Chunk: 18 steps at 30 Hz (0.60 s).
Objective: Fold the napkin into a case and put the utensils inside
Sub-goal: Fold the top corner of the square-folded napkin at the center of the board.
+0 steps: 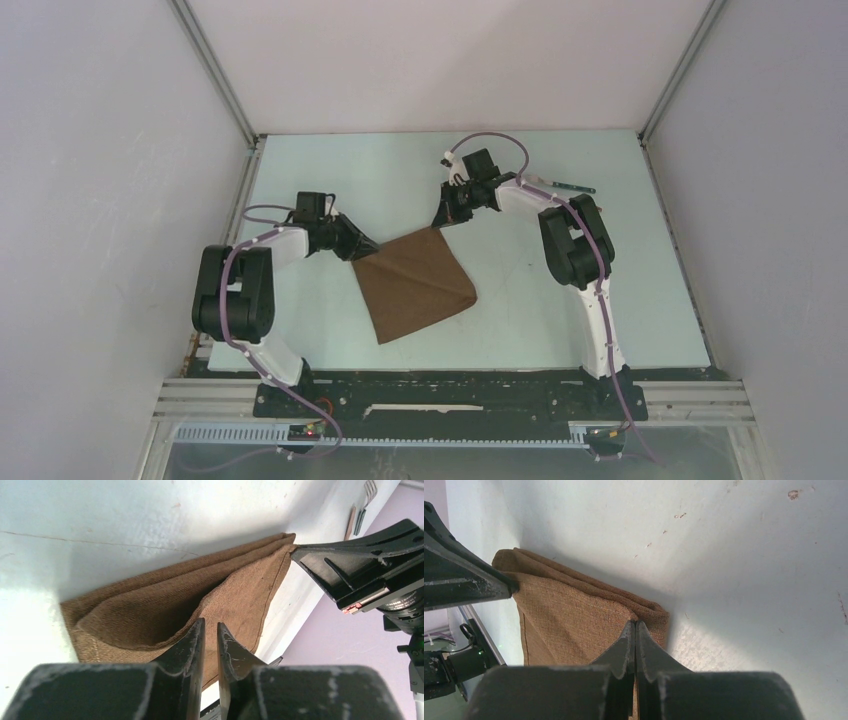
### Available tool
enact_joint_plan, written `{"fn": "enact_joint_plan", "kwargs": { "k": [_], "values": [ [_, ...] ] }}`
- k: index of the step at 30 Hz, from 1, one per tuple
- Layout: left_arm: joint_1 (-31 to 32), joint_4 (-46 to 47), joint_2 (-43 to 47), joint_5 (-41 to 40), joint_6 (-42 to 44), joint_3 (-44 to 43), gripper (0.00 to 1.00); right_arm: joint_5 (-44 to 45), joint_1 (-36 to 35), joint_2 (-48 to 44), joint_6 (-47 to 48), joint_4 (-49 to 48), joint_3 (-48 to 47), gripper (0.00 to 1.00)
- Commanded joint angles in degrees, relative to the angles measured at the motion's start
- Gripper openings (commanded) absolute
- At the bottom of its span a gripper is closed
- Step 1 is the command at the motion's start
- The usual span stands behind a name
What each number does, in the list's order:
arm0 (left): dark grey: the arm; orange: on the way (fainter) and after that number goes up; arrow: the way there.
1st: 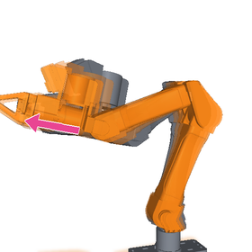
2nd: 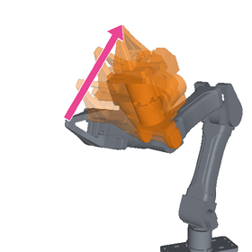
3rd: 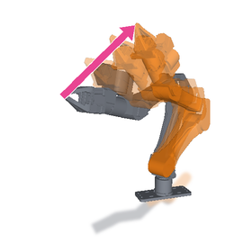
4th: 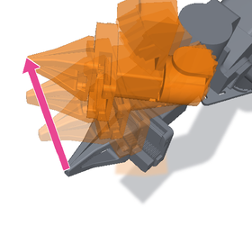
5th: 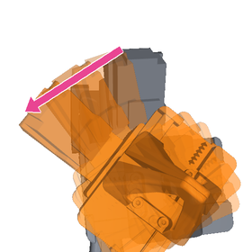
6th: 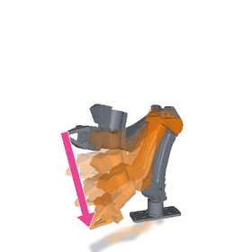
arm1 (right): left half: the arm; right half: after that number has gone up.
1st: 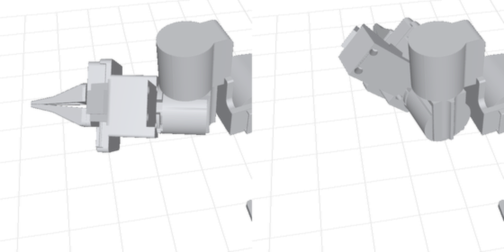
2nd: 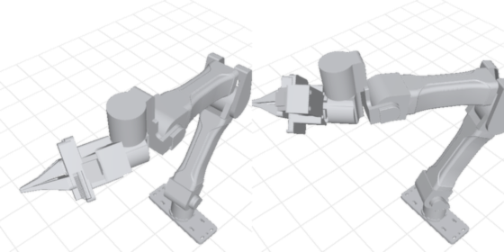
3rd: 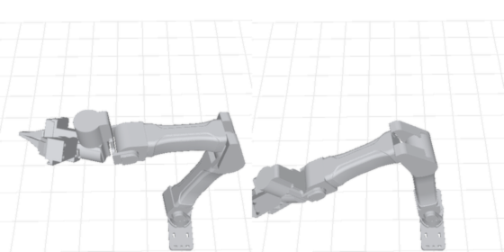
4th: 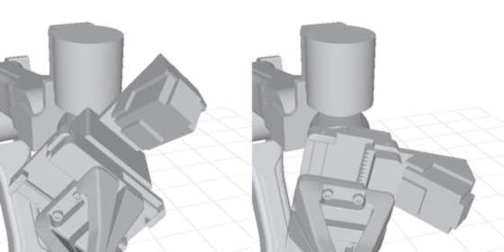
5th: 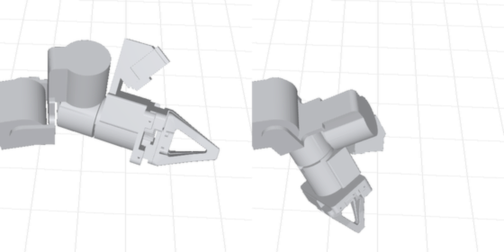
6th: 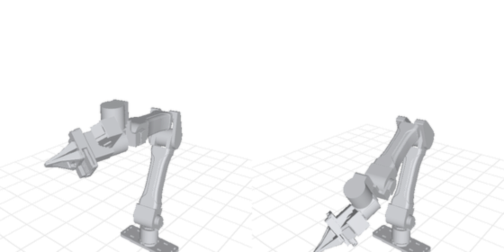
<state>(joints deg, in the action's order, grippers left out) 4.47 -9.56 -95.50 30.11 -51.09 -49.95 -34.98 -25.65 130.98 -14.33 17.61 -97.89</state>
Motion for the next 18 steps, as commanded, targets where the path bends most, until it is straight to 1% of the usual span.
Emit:
{"fn": "enact_joint_plan", "kwargs": {
  "k": [1, 6, 11, 14, 16, 18],
  "values": [
    [-1.92, 0.87, -0.60, -1.44, 2.20, -0.41, 0.18, -0.30, 0.51, -0.64, -0.31, -1.08, -2.02, 0.00],
    [-4.06, 0.87, -1.92, -2.97, 2.92, 0.42, 0.17, -0.09, 0.51, -0.54, -0.18, -0.91, -2.03, 0.00],
    [-4.29, 0.95, -2.90, -4.31, 3.55, 1.25, 0.16, -0.25, 0.49, -0.63, -0.34, -1.12, -2.04, 0.00],
    [-6.04, 0.61, -3.40, -5.86, 4.14, 0.95, 0.16, -0.26, 0.34, -0.57, -0.34, -1.32, -2.09, 0.00],
    [-6.08, 0.20, -3.04, -5.86, 4.93, -0.11, 0.21, -0.26, 0.31, -0.52, -0.26, -1.26, -2.11, 0.00],
    [-5.59, -0.94, -0.58, -6.91, 6.23, -0.98, 0.28, -0.25, 0.28, -0.52, -0.06, -1.02, -2.21, 0.00]
  ]
}}
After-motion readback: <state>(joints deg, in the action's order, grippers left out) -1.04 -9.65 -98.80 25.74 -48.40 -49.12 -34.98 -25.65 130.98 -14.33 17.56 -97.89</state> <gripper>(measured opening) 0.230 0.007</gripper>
